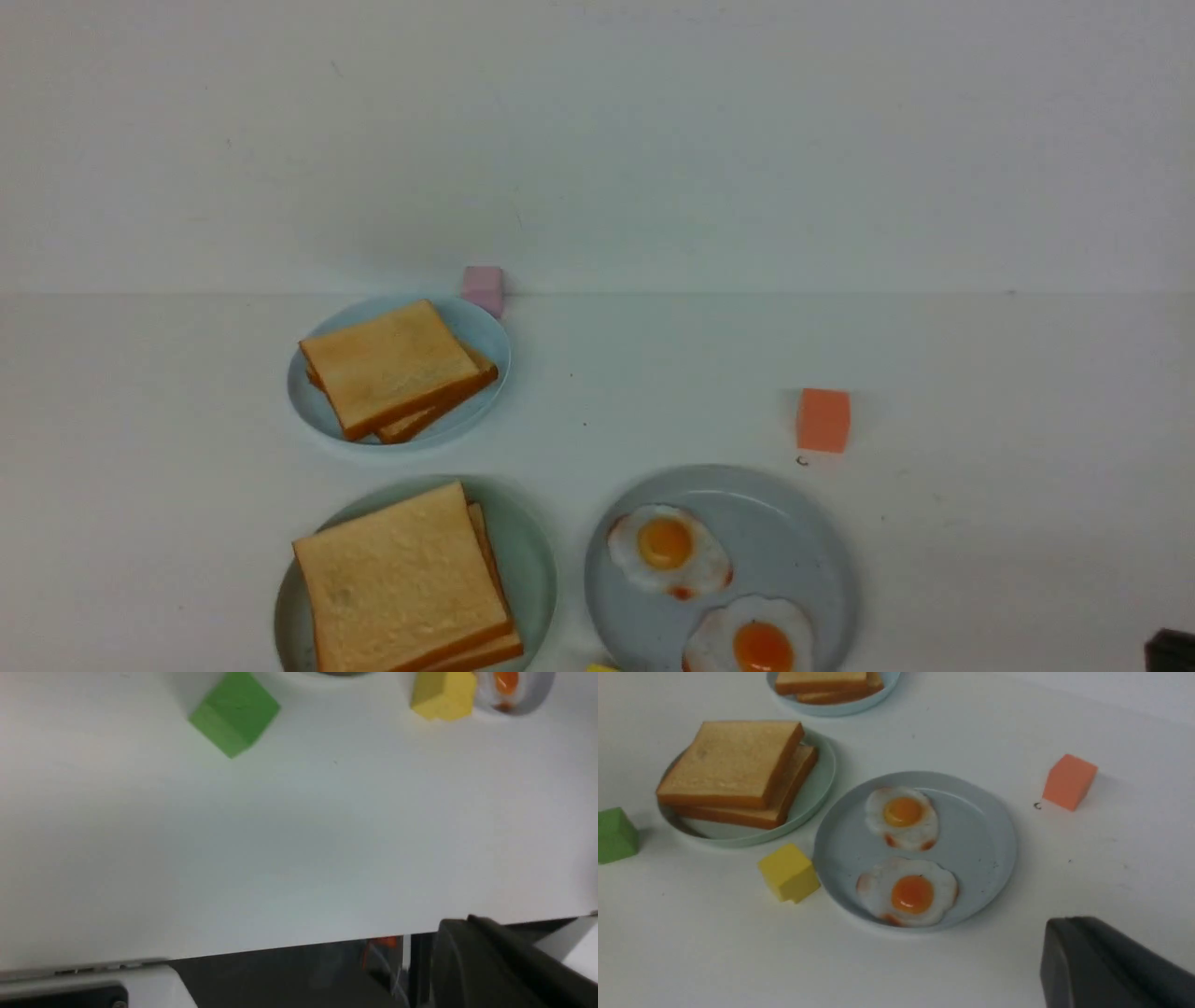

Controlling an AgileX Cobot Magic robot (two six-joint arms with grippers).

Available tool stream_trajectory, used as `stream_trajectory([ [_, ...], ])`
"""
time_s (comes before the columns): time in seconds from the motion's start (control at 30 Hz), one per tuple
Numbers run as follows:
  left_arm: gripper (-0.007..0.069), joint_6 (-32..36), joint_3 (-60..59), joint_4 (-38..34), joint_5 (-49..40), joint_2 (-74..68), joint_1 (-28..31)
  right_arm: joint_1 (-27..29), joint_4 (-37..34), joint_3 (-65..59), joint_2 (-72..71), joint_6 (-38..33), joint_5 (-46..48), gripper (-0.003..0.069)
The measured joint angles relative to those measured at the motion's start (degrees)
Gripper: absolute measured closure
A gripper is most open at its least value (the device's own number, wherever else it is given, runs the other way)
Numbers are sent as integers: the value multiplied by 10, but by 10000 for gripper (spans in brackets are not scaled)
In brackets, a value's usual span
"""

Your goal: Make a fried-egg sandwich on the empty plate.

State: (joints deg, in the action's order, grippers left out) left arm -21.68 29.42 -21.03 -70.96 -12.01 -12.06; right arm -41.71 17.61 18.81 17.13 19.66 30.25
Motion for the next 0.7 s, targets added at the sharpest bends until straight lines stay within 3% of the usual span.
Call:
stream_trajectory([
  [0.2,638,-4,0,-13,0,121,0,0,49,-42,-84,13,-42,662],
  [0.7,638,11,0,-2,22,132,0,0,64,-43,-92,14,-48,654],
])
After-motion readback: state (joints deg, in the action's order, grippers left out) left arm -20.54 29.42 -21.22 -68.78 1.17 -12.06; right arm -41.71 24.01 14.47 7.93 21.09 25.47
